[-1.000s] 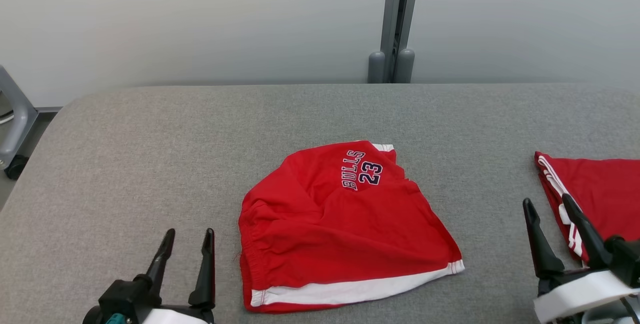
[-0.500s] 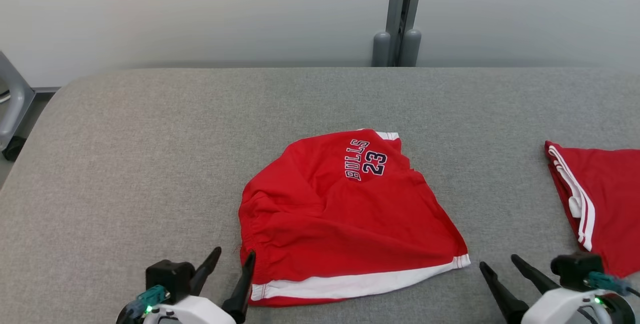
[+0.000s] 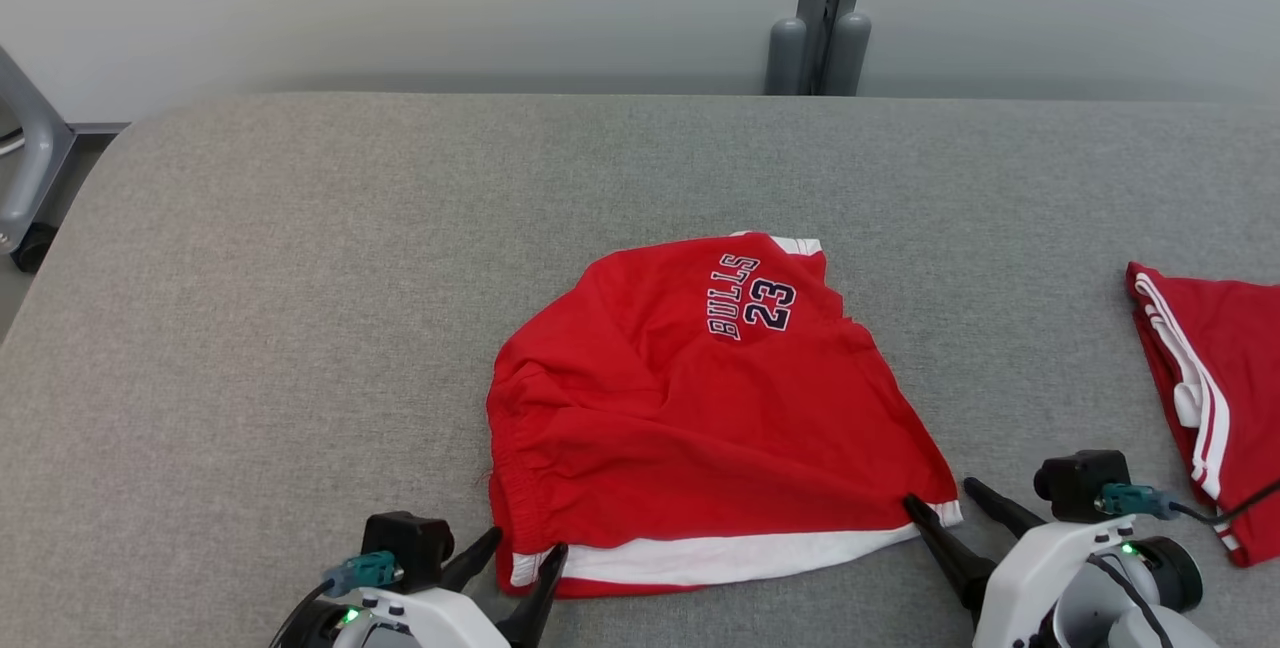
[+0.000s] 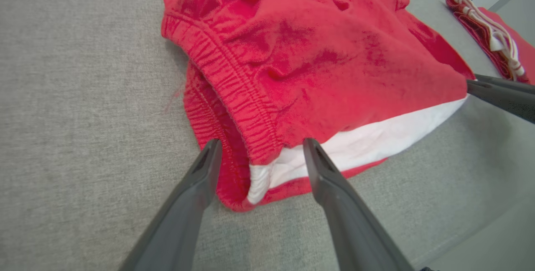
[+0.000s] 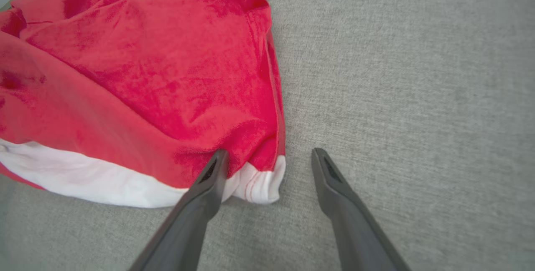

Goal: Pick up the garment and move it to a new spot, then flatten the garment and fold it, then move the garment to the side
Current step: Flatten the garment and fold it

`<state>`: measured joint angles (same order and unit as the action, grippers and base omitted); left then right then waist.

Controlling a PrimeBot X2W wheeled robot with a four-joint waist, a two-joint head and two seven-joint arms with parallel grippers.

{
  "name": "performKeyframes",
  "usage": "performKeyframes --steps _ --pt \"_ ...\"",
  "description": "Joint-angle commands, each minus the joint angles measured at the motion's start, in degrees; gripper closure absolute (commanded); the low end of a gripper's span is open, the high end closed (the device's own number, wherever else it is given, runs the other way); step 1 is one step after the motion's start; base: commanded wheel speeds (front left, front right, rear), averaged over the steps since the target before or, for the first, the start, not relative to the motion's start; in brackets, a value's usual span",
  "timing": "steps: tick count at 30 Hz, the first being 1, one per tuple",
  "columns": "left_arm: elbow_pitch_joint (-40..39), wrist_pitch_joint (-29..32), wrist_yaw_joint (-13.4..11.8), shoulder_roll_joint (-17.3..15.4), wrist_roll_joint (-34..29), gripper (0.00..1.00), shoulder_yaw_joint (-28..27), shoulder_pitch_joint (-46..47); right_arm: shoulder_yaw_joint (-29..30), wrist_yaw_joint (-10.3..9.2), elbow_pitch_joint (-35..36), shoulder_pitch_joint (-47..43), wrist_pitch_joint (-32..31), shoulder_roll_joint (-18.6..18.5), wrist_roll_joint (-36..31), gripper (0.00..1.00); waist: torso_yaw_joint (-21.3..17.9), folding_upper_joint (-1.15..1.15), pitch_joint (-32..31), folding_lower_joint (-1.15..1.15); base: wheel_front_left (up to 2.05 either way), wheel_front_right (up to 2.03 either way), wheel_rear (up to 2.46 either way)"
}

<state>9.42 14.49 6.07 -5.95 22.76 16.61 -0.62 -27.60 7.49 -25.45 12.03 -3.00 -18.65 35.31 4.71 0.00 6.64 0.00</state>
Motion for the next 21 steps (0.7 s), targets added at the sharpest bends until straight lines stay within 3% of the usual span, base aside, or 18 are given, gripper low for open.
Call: performKeyframes --steps 1,3,7,10,11,12,13,14,15,16,21 --pt "0.50 0.27 0.40 -0.34 0.26 0.00 0.21 1.17 -0.51 0.01 -0.93 1.12 0.28 -0.06 0.66 0.00 0.10 0.00 0.42 0.00 0.00 0.00 0.00" --pt "1.10 0.91 0.50 -0.36 0.80 0.00 0.86 1.66 -1.50 0.01 -2.24 2.13 0.12 0.19 1.35 0.00 0.24 0.00 0.83 0.00 0.00 0.00 0.00" --pt "2.15 1.72 0.85 -0.80 1.51 0.00 1.77 2.00 -2.70 0.01 -4.71 3.30 0.03 0.41 2.20 0.19 0.51 0.00 1.28 0.00 0.00 0.00 0.00" --pt "2.86 2.05 0.89 -1.18 2.04 0.00 2.30 2.62 -3.28 0.00 -6.04 3.41 0.13 0.57 2.85 0.25 0.63 0.00 1.31 0.00 0.00 0.00 0.00" --pt "3.05 2.24 0.96 -1.27 2.21 0.09 2.48 2.67 -3.58 0.01 -6.37 3.46 0.07 0.64 2.96 0.39 0.62 0.00 1.27 0.00 0.00 0.00 0.00" --pt "3.24 2.53 0.96 -1.46 2.38 0.51 2.69 2.69 -3.90 0.01 -6.59 3.54 0.15 0.68 3.11 0.50 0.58 0.00 1.23 0.00 0.00 0.00 0.00" --pt "3.38 2.69 1.01 -1.63 2.65 0.85 2.99 2.63 -4.16 0.01 -6.74 3.60 0.23 0.74 3.34 0.56 0.51 0.00 1.14 0.00 0.00 0.00 0.00" --pt "3.53 3.21 1.06 -1.72 2.97 1.00 3.36 2.55 -4.37 0.01 -6.88 3.61 0.28 0.76 3.61 0.69 0.45 0.00 1.03 0.00 0.00 0.00 0.00" --pt "3.60 3.85 1.15 -1.87 3.45 1.00 3.70 2.33 -4.60 0.01 -7.02 3.64 0.32 0.81 3.87 0.88 0.38 0.00 0.92 0.00 0.00 0.00 0.00" --pt "3.55 4.61 1.21 -2.06 3.92 1.00 4.06 2.04 -4.90 0.00 -7.14 3.67 0.25 0.86 4.26 1.00 0.33 0.00 0.80 0.00 0.00 0.00 0.00" --pt "2.01 6.72 1.34 -3.33 5.71 1.00 4.38 1.34 -6.04 0.01 -7.56 3.93 0.27 0.73 5.54 1.00 0.28 0.00 -0.19 0.00 0.00 0.00 0.00"
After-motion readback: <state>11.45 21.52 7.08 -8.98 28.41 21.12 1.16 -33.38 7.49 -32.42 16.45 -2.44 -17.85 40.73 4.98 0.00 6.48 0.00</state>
